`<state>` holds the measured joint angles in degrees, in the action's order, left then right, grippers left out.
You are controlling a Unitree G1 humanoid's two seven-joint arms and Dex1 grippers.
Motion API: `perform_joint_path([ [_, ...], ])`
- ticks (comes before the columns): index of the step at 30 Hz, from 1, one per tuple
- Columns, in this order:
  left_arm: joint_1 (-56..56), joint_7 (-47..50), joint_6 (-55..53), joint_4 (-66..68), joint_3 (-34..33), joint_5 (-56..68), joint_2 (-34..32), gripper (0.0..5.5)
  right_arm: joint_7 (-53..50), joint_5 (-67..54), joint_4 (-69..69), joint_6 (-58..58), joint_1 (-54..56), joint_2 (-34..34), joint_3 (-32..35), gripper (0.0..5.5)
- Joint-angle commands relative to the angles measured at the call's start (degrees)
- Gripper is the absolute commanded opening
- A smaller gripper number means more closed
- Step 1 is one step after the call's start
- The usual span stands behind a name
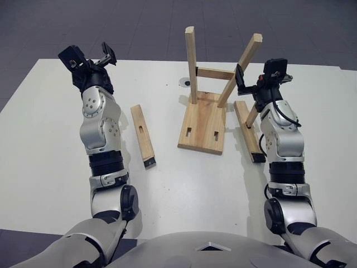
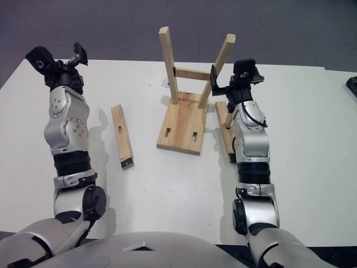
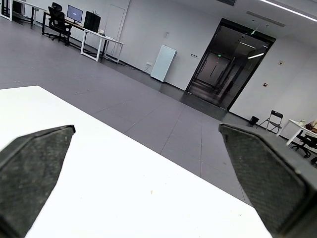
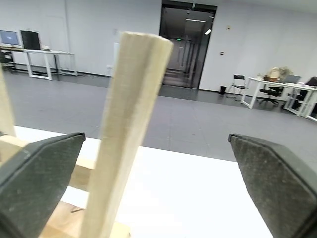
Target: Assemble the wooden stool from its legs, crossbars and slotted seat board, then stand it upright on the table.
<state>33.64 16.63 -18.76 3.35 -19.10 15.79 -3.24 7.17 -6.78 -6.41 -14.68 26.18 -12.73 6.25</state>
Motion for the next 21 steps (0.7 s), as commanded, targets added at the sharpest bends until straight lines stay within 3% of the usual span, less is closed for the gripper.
perform_joint_path([
  [1, 0.2, -0.2, -0.1, 0.4, 0.2, -0.4, -0.2, 5.40, 1.6, -1.5, -1.1, -2.5, -4.6, 0.2, 0.7, 5.38],
  [14, -0.6, 0.4, 0.3, -0.4, 0.3, -0.5, 0.8, 5.40, 2.4, -7.2, 13.1, -4.7, 7.1, -4.9, 6.7, 5.38],
  [21, -0.2, 0.5, 0.6, 0.1, 0.6, -0.7, 1.0, 5.40, -1.3, -3.5, 4.7, -4.5, 8.0, -2.5, 4.3, 5.38],
])
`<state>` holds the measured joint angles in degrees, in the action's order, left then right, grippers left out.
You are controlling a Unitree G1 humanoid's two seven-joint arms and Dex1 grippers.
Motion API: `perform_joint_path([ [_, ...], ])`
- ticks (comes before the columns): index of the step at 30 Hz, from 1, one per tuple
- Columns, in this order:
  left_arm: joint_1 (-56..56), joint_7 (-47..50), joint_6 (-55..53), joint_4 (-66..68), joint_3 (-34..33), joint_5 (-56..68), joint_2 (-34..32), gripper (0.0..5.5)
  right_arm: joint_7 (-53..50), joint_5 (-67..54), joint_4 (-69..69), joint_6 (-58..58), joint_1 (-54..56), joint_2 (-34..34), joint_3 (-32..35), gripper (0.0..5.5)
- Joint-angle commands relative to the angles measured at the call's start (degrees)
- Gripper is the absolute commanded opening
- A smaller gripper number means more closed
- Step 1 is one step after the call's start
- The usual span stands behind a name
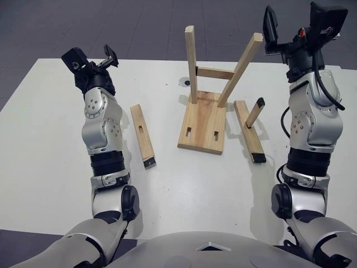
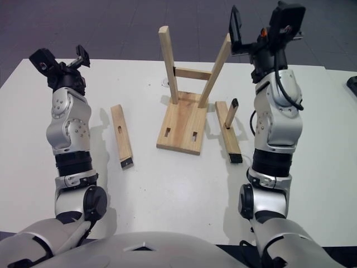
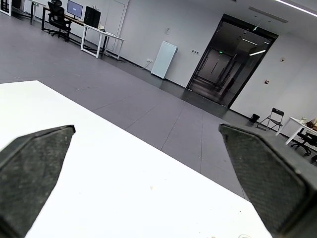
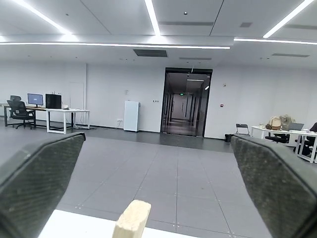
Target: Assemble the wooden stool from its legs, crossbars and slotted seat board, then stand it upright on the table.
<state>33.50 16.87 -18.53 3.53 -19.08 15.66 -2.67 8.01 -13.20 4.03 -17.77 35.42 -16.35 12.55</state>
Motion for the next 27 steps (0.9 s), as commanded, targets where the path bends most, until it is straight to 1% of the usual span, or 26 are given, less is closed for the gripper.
perform_joint_path([
  [1, 0.0, 0.2, 0.4, 0.0, 0.6, -0.7, 0.5, 5.40, -2.5, 4.3, -6.8, -2.4, -3.0, 0.9, -3.2, 5.38],
  [6, -0.7, -0.1, 0.0, -0.2, 0.7, -0.8, 0.6, 5.40, -1.2, 6.6, -7.8, -9.7, -12.6, 0.6, -6.9, 5.38],
  [10, -0.7, -0.2, -0.1, 0.0, 0.8, -0.7, 0.6, 5.40, -1.8, 7.3, -8.8, -9.0, -12.1, 1.1, -7.3, 5.38],
  [14, -0.1, -0.2, 0.0, 0.3, 0.7, -0.6, 0.6, 5.40, -0.9, 6.3, -8.3, -5.9, -10.2, 1.4, -6.1, 5.38],
  [18, -0.7, 0.0, 0.2, -0.1, 0.6, -0.6, 0.7, 5.40, 1.1, 0.0, 0.0, -1.1, -9.7, 1.8, -0.6, 5.38],
  [21, -1.7, 0.3, 0.1, -0.9, 0.4, -0.7, 0.9, 5.40, 2.4, -5.3, 7.2, -2.1, -9.7, 0.9, 3.0, 5.38],
  [24, -2.5, 0.7, 0.0, -1.9, 0.3, -0.8, 1.0, 5.40, 3.2, -7.9, 14.5, -6.2, -13.2, -0.2, 3.1, 5.38],
  [27, -3.9, 1.2, -0.4, -3.5, 0.4, -1.0, 1.4, 5.40, 4.4, -7.9, 20.4, -10.2, -21.3, -1.6, 0.9, 5.38],
])
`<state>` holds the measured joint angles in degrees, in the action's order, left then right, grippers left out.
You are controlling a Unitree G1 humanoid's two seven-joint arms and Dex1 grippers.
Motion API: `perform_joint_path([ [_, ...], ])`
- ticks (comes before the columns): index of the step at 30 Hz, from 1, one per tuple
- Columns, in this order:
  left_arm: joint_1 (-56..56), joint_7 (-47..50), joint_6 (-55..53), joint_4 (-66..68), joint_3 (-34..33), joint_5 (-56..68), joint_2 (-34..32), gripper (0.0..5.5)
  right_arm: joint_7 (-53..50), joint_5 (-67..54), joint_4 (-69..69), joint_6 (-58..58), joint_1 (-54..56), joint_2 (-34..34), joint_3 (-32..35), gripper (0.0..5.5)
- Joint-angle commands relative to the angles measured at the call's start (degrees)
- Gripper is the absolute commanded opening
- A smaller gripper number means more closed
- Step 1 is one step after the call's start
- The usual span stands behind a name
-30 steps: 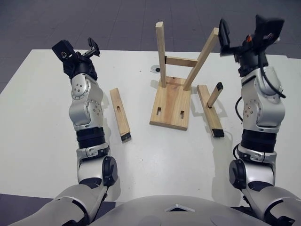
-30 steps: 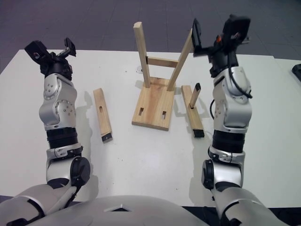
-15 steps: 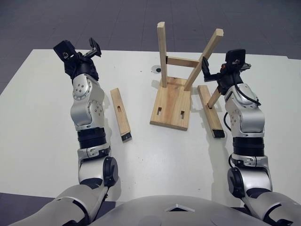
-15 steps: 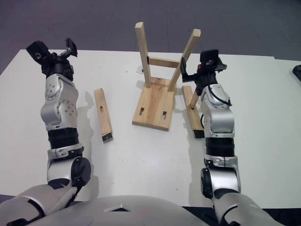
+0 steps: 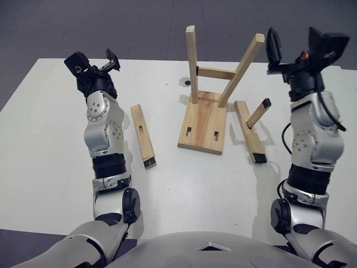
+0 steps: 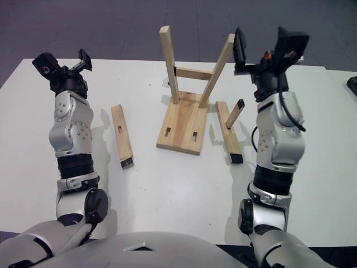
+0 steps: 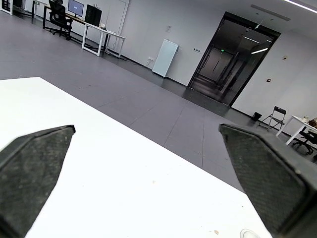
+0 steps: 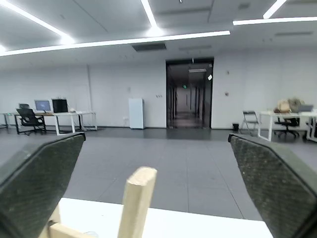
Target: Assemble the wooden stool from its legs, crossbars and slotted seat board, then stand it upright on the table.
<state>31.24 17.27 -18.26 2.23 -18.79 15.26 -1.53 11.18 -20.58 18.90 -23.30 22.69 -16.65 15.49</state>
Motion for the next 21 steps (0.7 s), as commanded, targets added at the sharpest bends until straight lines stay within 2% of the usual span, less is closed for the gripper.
perform_joint_path([
  [1, -2.0, 0.9, -0.8, -2.6, 0.2, -0.7, 0.4, 5.40, 1.3, -0.6, 6.9, -5.9, -11.4, -1.4, -2.3, 5.38],
  [5, -3.8, 1.2, -1.8, -4.6, 0.5, -0.9, 1.0, 5.40, 2.7, 0.2, 10.5, -8.6, -22.1, -2.4, -3.7, 5.38],
  [9, -5.4, 1.3, -2.8, -6.2, 0.8, -1.1, 1.1, 5.40, 2.4, 5.7, 8.0, -11.4, -26.7, -5.9, -7.5, 5.38],
  [14, -6.0, 1.5, -5.0, -7.0, 1.0, -0.6, 1.6, 5.40, 2.1, 6.2, 6.1, -22.5, -23.6, -7.0, -10.6, 5.38],
  [18, -5.7, 1.9, -9.0, -8.0, 0.5, 1.0, 2.1, 5.40, 1.5, 4.8, 4.3, -33.4, -20.1, -6.7, -10.2, 5.38],
  [21, -5.4, 2.1, -11.3, -8.9, 0.4, 1.2, 2.1, 5.40, 1.4, 3.6, 3.0, -40.4, -17.7, -6.6, -8.7, 4.96],
])
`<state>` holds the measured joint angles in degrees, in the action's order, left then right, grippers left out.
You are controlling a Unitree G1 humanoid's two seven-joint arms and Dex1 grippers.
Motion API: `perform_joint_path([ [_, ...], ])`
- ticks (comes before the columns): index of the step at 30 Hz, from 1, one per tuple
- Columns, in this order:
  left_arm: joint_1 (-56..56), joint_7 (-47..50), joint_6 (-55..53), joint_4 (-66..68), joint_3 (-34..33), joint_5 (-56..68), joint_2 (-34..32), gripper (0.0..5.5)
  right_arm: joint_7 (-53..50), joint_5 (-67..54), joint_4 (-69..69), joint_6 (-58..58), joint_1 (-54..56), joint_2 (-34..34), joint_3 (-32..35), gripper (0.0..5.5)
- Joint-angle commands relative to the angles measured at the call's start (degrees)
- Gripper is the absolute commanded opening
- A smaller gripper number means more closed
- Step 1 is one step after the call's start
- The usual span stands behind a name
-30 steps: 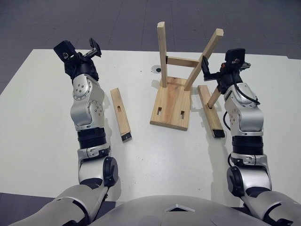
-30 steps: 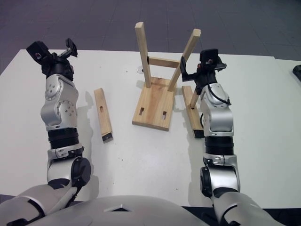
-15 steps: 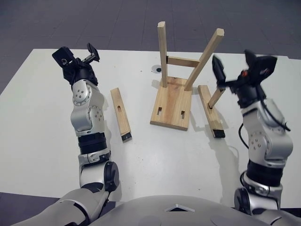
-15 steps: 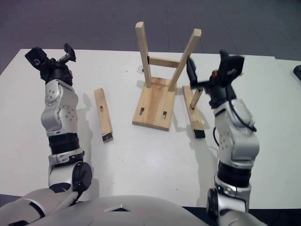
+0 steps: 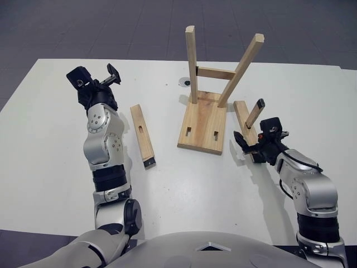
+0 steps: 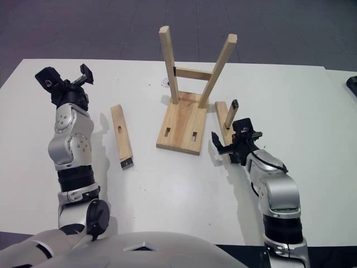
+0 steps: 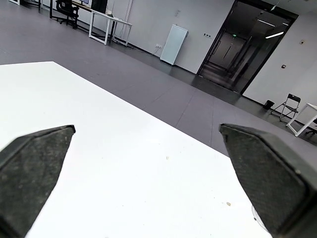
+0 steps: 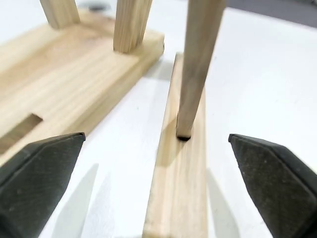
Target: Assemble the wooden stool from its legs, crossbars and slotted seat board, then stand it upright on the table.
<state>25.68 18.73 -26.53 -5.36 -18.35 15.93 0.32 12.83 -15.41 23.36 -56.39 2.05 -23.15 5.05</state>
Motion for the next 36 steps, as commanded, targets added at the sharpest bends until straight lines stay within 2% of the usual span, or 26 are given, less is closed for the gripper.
perform_joint_path([
  [1, 0.2, 0.8, -3.6, -1.6, -0.1, 0.5, 0.2, 5.40, -0.2, -1.8, -1.6, -9.2, 3.7, -0.1, 2.0, 4.86],
  [8, 1.2, 2.1, -6.6, -1.9, -0.1, -0.3, 0.5, 5.40, 0.1, -1.2, -3.1, -17.4, 8.5, -2.2, -0.4, 3.80],
  [19, 2.0, 1.9, -8.9, -1.6, 0.7, -1.1, 0.4, 5.40, -0.8, 0.5, -4.9, -20.4, 11.0, -2.7, -1.8, 2.08],
  [25, 1.6, 1.4, -8.7, -0.9, 0.7, -1.7, 0.1, 5.40, 0.9, 2.0, -5.3, -11.8, 10.0, -4.0, -1.8, 2.06],
  [31, 0.9, 1.1, -8.8, 0.0, -0.7, -1.0, 0.2, 5.40, 2.6, 0.5, -7.5, -8.8, 12.8, -5.0, 5.5, 2.06],
  [36, 0.1, 2.1, -8.8, 0.5, -3.6, -0.1, 0.5, 5.40, -0.8, 0.9, -10.9, -3.0, 15.7, -3.5, 12.7, 2.06],
])
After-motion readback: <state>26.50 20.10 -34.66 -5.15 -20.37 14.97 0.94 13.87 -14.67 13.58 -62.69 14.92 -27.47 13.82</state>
